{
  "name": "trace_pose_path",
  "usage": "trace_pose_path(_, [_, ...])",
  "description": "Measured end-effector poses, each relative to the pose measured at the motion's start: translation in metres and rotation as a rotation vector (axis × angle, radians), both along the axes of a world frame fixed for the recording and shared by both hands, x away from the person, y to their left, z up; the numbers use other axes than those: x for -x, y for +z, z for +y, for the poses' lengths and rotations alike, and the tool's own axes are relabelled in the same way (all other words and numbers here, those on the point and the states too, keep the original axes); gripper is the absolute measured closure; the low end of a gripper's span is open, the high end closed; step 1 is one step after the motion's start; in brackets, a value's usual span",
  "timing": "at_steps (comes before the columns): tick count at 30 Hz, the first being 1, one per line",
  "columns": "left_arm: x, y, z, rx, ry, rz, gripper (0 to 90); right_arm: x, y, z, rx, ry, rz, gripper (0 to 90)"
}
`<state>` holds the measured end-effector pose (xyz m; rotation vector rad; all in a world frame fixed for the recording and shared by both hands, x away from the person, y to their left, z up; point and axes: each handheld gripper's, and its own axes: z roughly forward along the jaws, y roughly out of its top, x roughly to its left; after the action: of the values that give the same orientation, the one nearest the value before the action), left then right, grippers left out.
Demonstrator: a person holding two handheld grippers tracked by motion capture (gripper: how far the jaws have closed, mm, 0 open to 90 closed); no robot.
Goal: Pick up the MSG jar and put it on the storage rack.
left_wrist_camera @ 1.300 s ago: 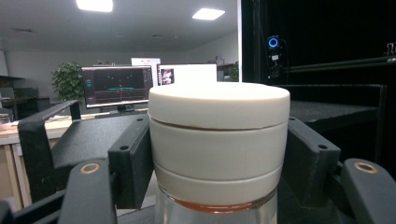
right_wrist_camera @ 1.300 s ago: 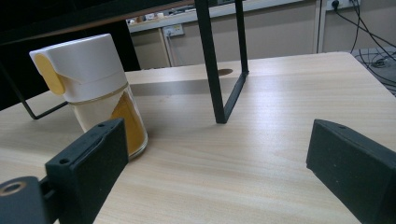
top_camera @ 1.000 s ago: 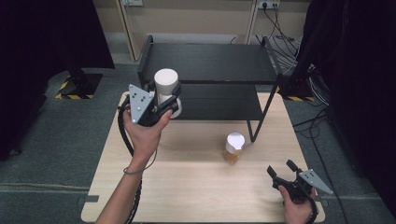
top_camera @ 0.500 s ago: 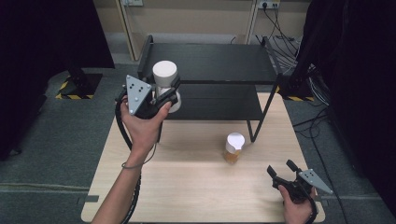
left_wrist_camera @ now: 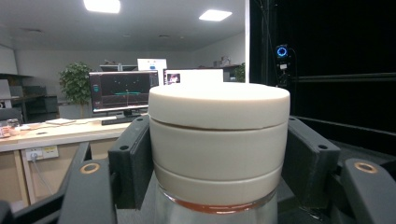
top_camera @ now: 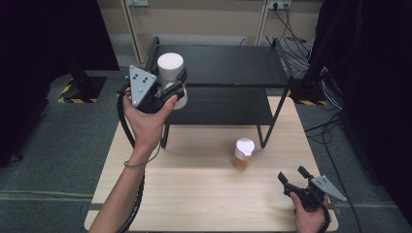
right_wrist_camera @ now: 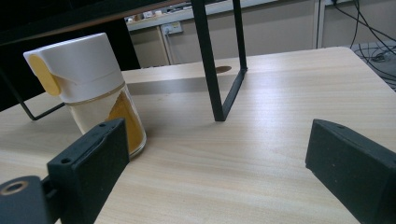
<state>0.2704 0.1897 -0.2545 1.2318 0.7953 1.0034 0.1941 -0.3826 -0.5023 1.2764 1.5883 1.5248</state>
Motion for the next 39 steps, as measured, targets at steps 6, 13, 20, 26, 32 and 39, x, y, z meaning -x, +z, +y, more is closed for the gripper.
trace_pose_path(6, [-0.003,0.014,0.0,0.0,-0.001,-0.005,33.6,0.0,0.0,0.0,-0.001,-0.001,0.0,6.6])
trace_pose_path(13, [-0.008,0.03,-0.003,-0.009,0.014,-0.008,33.6,0.0,0.0,0.0,-0.001,0.0,0.003,6.6])
trace_pose_path(20, [-0.014,0.043,-0.005,-0.013,0.012,0.002,33.6,-0.001,0.0,-0.001,0.0,0.003,0.003,6.6])
trace_pose_path(26, [-0.021,0.053,-0.008,-0.024,0.025,0.006,33.6,-0.001,0.0,-0.001,-0.002,0.002,0.003,6.6])
trace_pose_path(32, [-0.03,0.058,-0.009,-0.032,0.038,0.016,33.6,-0.001,0.0,-0.001,0.002,0.006,-0.001,6.6])
trace_pose_path(39, [-0.042,0.065,-0.01,-0.035,0.059,0.035,33.6,-0.001,0.0,-0.001,0.004,0.01,-0.001,6.6])
